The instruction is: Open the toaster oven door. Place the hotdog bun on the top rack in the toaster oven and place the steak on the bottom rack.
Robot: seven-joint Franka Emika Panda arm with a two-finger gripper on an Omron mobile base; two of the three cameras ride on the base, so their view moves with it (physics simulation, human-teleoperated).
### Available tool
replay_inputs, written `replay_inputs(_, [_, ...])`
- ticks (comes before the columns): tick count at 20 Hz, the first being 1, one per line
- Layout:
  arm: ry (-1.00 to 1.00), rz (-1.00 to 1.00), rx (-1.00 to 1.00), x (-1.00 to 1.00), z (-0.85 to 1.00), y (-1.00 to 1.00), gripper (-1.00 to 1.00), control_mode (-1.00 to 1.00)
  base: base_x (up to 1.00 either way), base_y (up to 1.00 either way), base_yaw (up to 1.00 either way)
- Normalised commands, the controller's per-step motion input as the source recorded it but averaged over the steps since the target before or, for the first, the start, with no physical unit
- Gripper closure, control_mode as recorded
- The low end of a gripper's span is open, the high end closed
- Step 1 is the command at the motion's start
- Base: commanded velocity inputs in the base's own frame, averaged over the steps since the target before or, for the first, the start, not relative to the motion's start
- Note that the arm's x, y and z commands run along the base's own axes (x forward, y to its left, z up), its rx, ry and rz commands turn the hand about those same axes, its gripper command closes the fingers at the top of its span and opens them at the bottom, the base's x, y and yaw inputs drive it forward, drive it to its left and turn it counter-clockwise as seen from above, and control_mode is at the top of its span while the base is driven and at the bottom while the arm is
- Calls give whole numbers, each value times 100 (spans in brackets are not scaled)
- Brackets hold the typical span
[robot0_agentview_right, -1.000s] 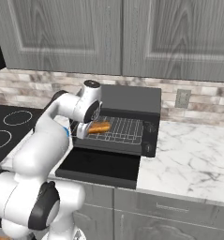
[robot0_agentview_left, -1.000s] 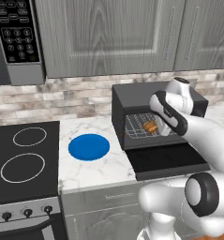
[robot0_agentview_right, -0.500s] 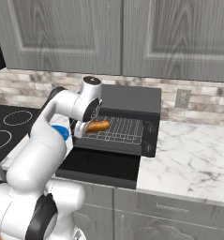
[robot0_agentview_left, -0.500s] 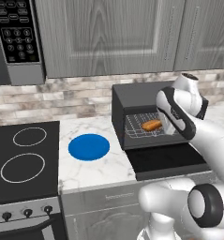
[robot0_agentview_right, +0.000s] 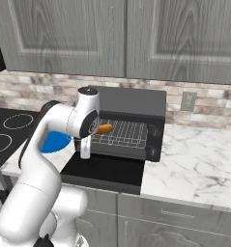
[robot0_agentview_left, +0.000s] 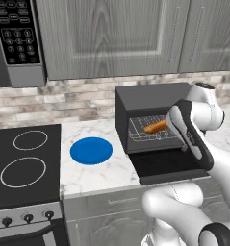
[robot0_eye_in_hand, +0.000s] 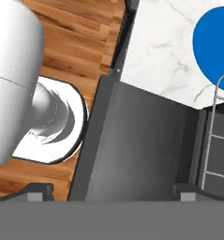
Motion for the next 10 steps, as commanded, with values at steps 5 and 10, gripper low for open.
replay_inputs(5, [1, 51, -24, 2, -3, -4, -100, -100, 0, 0, 0])
replay_inputs(10, [0, 38, -9, 14, -27, -3, -100, -100, 0, 0, 0])
